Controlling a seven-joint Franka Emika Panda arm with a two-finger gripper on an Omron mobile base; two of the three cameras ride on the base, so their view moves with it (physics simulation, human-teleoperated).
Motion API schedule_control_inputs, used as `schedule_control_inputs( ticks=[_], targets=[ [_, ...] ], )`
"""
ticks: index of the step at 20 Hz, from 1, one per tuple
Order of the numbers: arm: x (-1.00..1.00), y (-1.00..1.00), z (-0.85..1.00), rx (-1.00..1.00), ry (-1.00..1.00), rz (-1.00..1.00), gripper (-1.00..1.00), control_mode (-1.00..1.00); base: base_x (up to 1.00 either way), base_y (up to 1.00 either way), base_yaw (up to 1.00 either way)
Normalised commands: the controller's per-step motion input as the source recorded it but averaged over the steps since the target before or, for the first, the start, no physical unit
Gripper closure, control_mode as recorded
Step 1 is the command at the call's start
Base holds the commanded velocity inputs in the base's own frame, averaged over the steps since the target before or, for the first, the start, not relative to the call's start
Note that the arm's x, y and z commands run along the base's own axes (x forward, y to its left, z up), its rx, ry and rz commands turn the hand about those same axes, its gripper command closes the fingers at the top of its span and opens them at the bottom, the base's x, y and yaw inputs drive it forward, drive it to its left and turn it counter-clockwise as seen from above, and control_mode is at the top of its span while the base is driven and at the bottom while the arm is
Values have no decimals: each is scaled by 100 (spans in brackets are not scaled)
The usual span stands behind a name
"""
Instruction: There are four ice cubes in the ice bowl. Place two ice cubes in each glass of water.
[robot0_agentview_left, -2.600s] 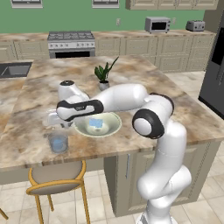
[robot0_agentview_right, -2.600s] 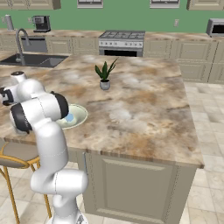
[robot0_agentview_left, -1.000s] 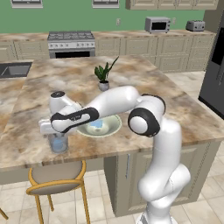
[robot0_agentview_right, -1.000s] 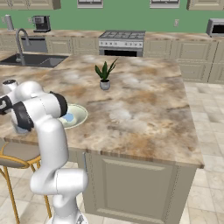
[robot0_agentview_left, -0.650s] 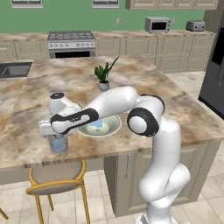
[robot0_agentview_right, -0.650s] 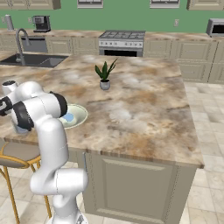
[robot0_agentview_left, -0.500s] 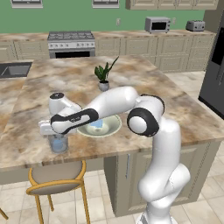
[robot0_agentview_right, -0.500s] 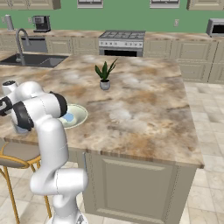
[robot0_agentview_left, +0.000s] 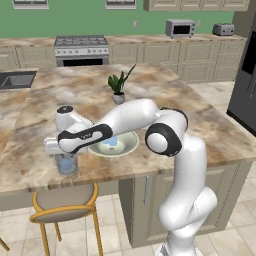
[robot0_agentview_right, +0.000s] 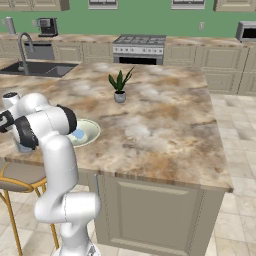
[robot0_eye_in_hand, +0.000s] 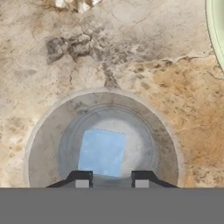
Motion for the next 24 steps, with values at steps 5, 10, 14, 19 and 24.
schedule_control_inputs(
  ticks=[5, 10, 14, 19, 24],
  targets=[
    [0, 0, 0, 0, 0, -1, -100, -100, 0, 0, 0],
    [0, 0, 10, 0, 0, -1, -100, -100, 0, 0, 0],
    [0, 0, 26, 0, 0, -1, -100, -100, 0, 0, 0],
    [0, 0, 24, 0, 0, -1, -100, -100, 0, 0, 0],
    [0, 1, 1, 0, 0, -1, 100, -100, 0, 0, 0]
  ],
)
